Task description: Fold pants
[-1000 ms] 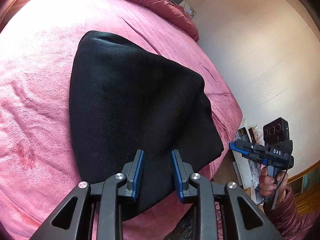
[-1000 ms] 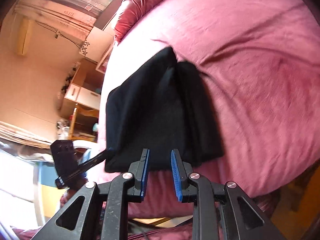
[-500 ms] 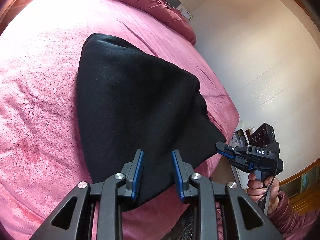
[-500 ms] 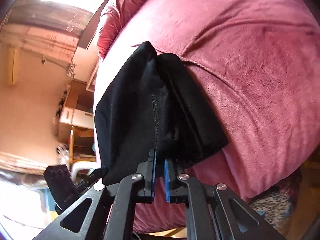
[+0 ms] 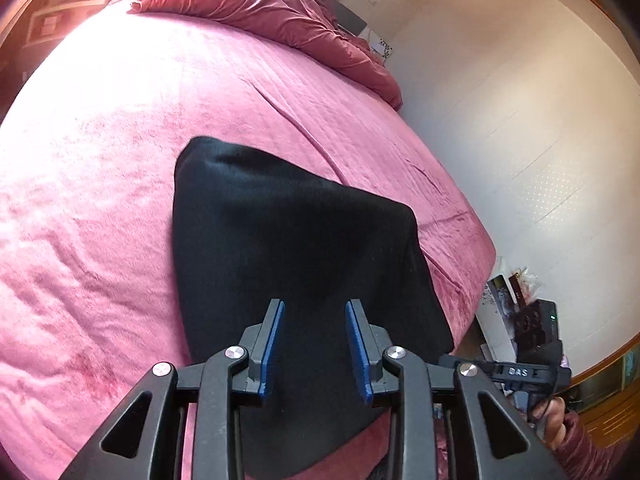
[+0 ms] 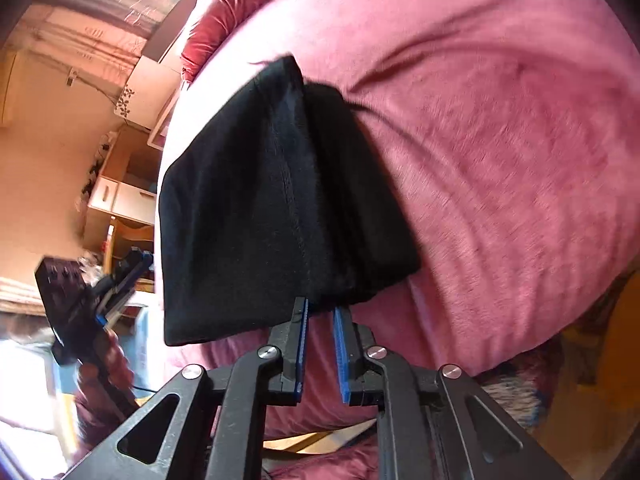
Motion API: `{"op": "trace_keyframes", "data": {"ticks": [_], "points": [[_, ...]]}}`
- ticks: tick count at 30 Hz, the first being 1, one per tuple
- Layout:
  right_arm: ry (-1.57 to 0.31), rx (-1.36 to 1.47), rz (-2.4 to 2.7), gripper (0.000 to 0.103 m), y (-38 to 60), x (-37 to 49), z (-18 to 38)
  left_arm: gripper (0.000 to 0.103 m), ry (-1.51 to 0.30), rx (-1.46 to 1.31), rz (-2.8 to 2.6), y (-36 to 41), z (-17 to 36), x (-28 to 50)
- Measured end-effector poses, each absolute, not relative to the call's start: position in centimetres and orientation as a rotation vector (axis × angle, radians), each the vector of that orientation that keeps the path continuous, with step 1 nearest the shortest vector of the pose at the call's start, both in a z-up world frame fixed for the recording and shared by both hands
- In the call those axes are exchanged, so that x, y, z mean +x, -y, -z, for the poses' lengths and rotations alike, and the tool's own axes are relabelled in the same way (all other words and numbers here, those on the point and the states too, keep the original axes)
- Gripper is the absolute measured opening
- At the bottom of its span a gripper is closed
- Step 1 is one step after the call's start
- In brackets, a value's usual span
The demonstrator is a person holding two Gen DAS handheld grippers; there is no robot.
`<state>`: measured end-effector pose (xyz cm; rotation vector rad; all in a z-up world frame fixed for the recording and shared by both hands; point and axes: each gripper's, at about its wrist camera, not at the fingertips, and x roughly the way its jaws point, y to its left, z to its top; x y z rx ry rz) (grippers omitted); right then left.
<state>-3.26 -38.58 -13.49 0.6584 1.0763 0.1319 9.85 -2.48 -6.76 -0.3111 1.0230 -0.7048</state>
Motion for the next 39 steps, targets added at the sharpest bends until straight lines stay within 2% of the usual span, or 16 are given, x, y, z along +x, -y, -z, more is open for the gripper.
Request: {"op": "trace_keyframes", "data": {"ticks": [7, 9, 11, 12, 18, 20, 23, 28, 29, 30, 32, 39], "points": [[-0.940, 0.455, -0.151, 0.016, 36.8, -0.3, 9.0, 0.032, -0.985, -0.247, 0.625, 3.0, 5.6, 12.1], [-0.934, 0.412, -0.165, 0.023, 35.2, 2.1, 8.8, 0.032, -0.981, -0.230, 0.607, 3.3, 5.6, 12.5], [-0.935, 0.360, -0.149, 0.035, 33.8, 4.2, 8.8, 0.032, -0.974, -0.195, 0.570, 3.9, 5.7, 12.9], [-0.943, 0.334, -0.133, 0.036, 33.4, 5.2, 9.1, 0.033, -0.976, -0.180, 0.544, 4.1, 5.9, 13.0], [-1.063, 0.241, 0.011, 0.036, 33.1, 8.8, 13.1, 0.033, -1.017, -0.093, 0.453, 5.7, 8.8, 13.5], [-1.067, 0.218, 0.019, 0.033, 33.2, 9.0, 14.3, 0.033, -1.010, -0.057, 0.440, 6.3, 9.7, 13.3], [-1.051, 0.192, 0.021, 0.032, 33.4, 9.0, 15.1, 0.033, -0.982, -0.019, 0.416, 7.0, 10.1, 12.8], [-1.011, 0.235, -0.026, 0.037, 34.3, 8.3, 13.8, 0.043, -0.957, -0.012, 0.413, 7.3, 9.1, 12.2], [-0.998, 0.258, -0.039, 0.041, 34.7, 8.0, 13.5, 0.045, -0.950, -0.007, 0.410, 7.2, 8.9, 12.0], [-0.986, 0.276, -0.047, 0.044, 35.4, 7.5, 13.0, 0.052, -0.946, -0.002, 0.408, 7.2, 8.8, 11.8], [-0.955, 0.294, -0.042, 0.059, 36.2, 7.0, 12.4, 0.062, -0.937, 0.000, 0.412, 7.2, 8.4, 11.4], [-0.986, 0.361, -0.035, 0.061, 38.7, 6.6, 12.9, 0.067, -0.907, 0.033, 0.393, 6.4, 7.8, 10.5]]}}
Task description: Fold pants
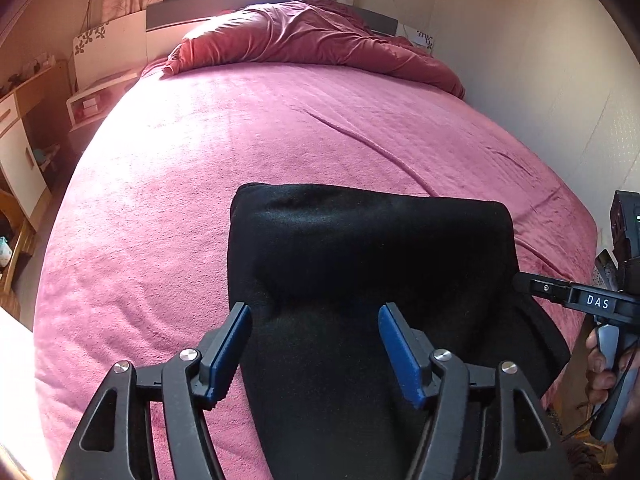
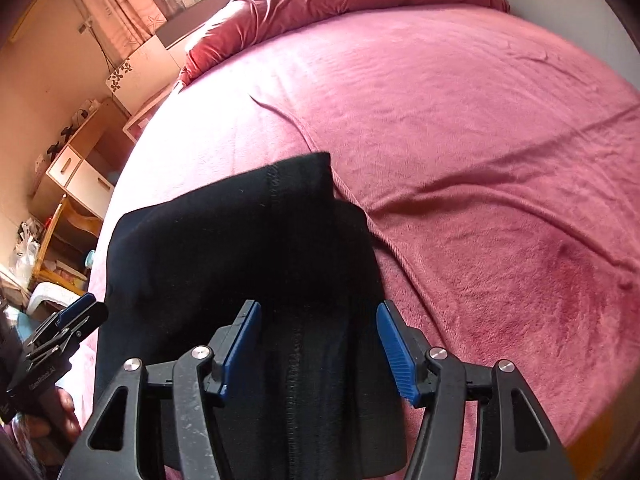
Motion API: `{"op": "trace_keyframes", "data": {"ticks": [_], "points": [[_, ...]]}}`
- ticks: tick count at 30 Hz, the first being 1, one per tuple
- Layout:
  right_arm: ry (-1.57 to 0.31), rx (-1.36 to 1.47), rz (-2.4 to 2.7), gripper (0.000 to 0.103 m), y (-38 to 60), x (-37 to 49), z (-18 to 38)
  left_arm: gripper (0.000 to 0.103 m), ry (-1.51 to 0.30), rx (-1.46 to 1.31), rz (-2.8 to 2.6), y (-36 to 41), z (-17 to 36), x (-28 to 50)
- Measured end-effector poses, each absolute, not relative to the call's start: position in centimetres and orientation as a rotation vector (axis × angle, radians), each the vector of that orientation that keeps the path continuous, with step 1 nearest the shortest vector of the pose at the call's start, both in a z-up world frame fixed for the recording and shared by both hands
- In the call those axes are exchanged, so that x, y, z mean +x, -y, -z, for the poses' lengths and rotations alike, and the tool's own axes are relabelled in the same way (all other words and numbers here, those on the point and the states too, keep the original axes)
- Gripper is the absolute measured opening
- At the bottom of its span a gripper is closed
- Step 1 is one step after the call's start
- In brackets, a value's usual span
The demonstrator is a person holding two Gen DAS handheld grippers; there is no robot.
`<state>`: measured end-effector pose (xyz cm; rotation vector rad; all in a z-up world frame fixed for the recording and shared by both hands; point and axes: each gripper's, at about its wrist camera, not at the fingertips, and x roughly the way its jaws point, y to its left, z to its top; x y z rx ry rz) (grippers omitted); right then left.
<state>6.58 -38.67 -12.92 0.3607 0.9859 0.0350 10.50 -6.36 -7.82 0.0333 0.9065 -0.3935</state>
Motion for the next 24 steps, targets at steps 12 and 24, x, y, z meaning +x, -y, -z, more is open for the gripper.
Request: {"op": "trace_keyframes", "data": {"ticks": [12, 24], "points": [[-1.053, 0.437, -0.102, 0.072, 40.3, 7.7, 15.8, 0.072, -0.979, -0.038, 0.378, 3.3, 9.8, 10.6], [-1.098, 0.605, -0.266, 0.076, 42.6, 8.1, 18.7, 0.070, -1.147, -0.450, 0.554, -0.5, 13.7, 12.4]]}}
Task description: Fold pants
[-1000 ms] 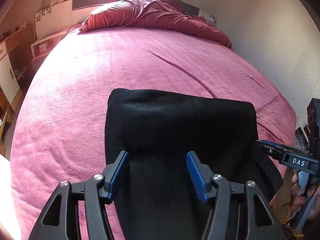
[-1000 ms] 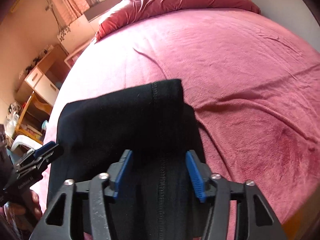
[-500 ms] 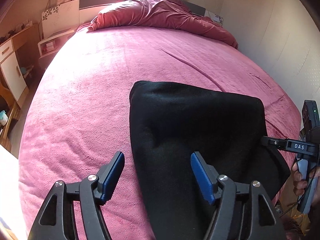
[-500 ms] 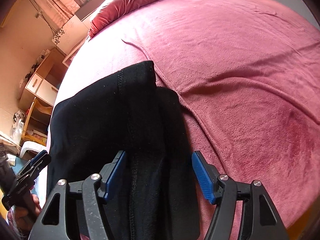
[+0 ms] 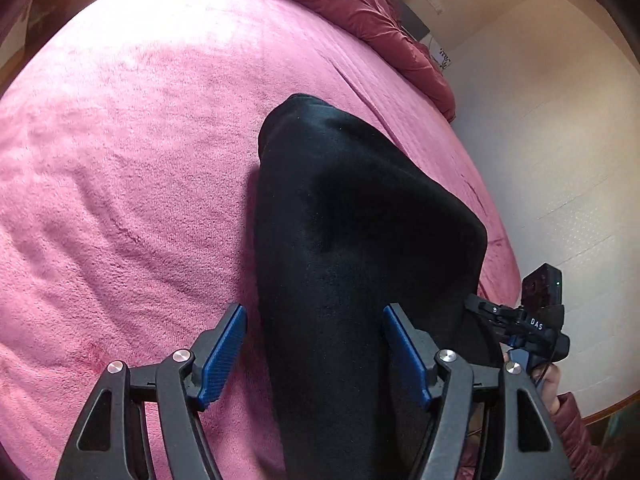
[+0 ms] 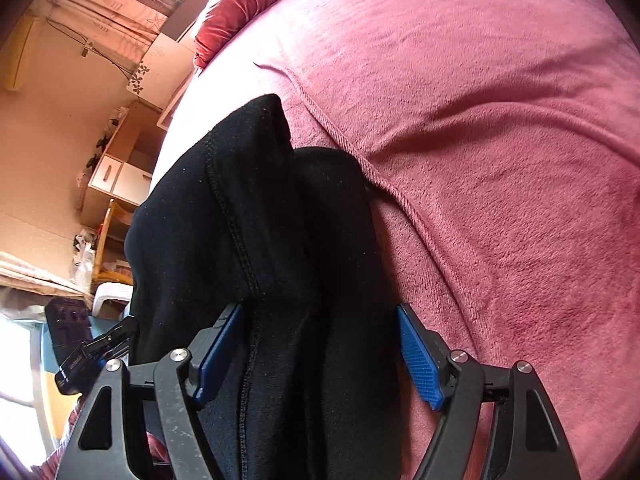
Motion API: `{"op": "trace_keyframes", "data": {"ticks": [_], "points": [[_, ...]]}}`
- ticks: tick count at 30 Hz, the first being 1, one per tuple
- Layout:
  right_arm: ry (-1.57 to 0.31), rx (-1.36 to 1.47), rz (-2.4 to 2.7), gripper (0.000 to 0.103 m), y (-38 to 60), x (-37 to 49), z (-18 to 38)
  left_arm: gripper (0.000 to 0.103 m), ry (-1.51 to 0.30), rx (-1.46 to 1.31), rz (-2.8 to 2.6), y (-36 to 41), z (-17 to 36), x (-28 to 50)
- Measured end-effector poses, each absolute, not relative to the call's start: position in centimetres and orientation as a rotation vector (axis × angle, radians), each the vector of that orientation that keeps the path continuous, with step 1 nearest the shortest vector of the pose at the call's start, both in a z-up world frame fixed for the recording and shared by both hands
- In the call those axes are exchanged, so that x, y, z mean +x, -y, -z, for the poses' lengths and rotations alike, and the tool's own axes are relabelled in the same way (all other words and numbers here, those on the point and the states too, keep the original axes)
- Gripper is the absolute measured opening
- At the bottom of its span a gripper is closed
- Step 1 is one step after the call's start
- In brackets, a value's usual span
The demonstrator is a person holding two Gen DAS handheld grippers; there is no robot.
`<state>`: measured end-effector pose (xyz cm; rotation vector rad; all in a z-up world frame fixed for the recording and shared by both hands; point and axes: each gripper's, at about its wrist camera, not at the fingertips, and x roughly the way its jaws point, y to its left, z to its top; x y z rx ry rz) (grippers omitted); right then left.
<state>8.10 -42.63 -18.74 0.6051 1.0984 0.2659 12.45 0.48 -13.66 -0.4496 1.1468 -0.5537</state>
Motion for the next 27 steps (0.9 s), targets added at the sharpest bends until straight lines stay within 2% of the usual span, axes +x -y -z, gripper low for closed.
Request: {"op": "trace_keyframes", "data": {"ticks": [3, 7, 11, 13, 19, 27], "points": [[-1.102, 0.617, -0.298, 0.076, 42.8, 8.2, 19.3, 0.064, -1.185, -0.502, 0.585, -0.5, 14.6, 12.8], [-1.102, 0.582, -0.324, 0.062, 42.3, 8.2, 19.4, 0.058, -1.236, -0.584, 0.629, 0.0, 15.4, 13.0], [-1.084, 0.591, -0.349, 0.046, 42.0, 7.9, 18.6, 0.042, -1.189, -0.572, 0.675, 0.4, 14.6, 12.4], [-1.072, 0.572, -0.367, 0.043, 41.6, 7.7, 17.5, 0.040, -1.165, -0.577, 0.698, 0.3, 13.7, 12.1], [-1.019, 0.527, -0.448, 0.042, 39.1, 9.5, 14.0, 0.039, -1.049, -0.573, 0.718, -1.6, 9.8, 12.0], [-0.985, 0.489, -0.520, 0.042, 32.3, 18.7, 11.7, 0.039, -0.959, -0.542, 0.581, -6.5, 6.6, 17.2]]}}
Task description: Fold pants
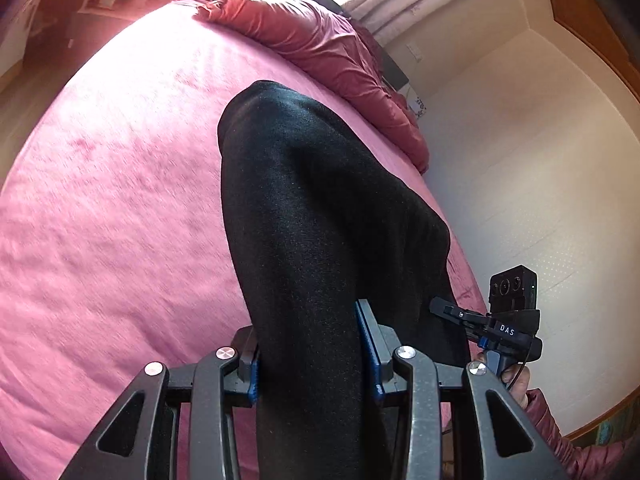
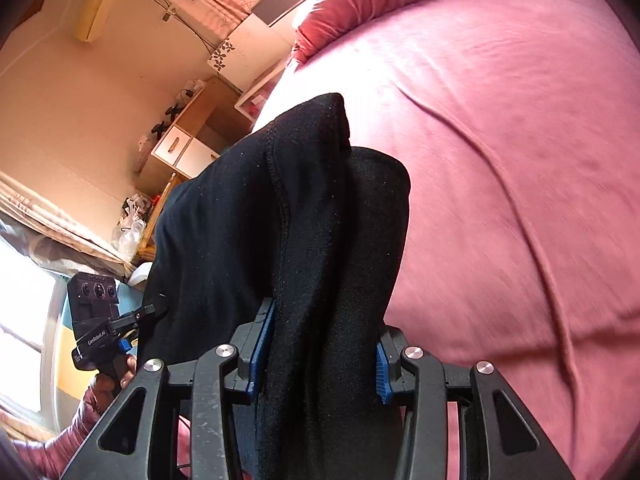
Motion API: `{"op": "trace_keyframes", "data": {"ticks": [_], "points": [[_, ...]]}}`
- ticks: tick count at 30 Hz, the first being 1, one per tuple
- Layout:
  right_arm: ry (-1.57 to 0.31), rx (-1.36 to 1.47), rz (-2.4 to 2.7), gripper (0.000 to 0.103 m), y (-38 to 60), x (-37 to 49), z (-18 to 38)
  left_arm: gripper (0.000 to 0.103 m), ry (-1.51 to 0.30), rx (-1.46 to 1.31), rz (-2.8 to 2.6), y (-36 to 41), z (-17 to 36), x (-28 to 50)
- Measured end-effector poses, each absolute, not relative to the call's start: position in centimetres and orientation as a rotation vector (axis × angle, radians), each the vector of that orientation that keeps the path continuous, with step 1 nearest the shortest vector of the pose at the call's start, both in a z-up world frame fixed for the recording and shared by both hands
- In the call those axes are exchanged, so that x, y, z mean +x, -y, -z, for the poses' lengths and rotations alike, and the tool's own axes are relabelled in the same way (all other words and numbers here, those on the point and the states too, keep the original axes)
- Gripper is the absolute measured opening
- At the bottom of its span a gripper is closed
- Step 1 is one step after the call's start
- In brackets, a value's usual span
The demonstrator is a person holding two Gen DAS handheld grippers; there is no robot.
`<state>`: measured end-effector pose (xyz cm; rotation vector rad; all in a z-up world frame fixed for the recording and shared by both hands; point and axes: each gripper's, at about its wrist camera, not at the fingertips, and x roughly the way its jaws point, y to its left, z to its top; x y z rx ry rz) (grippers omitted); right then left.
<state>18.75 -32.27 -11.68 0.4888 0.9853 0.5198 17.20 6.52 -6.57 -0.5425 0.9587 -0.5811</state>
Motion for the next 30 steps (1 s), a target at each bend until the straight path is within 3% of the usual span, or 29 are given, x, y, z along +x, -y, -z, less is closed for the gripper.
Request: {"op": "trace_keyframes", "data": {"ticks": [7, 10, 13, 19, 30], "points": [[-1.085, 0.474, -0.480, 0.046, 28.1, 26.0, 14.3, 0.044, -1.027, -0.499, 0.392, -9.1, 9.2, 22.9], [-1.121, 0.455, -0.439, 0.055, 27.2, 27.1, 16.8, 0.055, -1.089, -0.413, 0.300, -8.9, 12.5, 23.7], [-1.112, 0.471, -0.444, 0.056, 27.0, 27.2, 16.9, 0.060, -1.056, -0.452, 0.299, -9.0, 13.1, 23.0], [-1.104, 0.388, -0.385, 0.063, 25.6, 26.9, 14.6, 0.064, -1.028, -0.439, 0.220, -9.3, 11.9, 21.1], [-0.900, 0.154, -0.190, 0.063, 22.8, 20.5, 8.2, 0.069, -0.873, -0.274, 0.042, -9.3, 7.3, 14.7]]}}
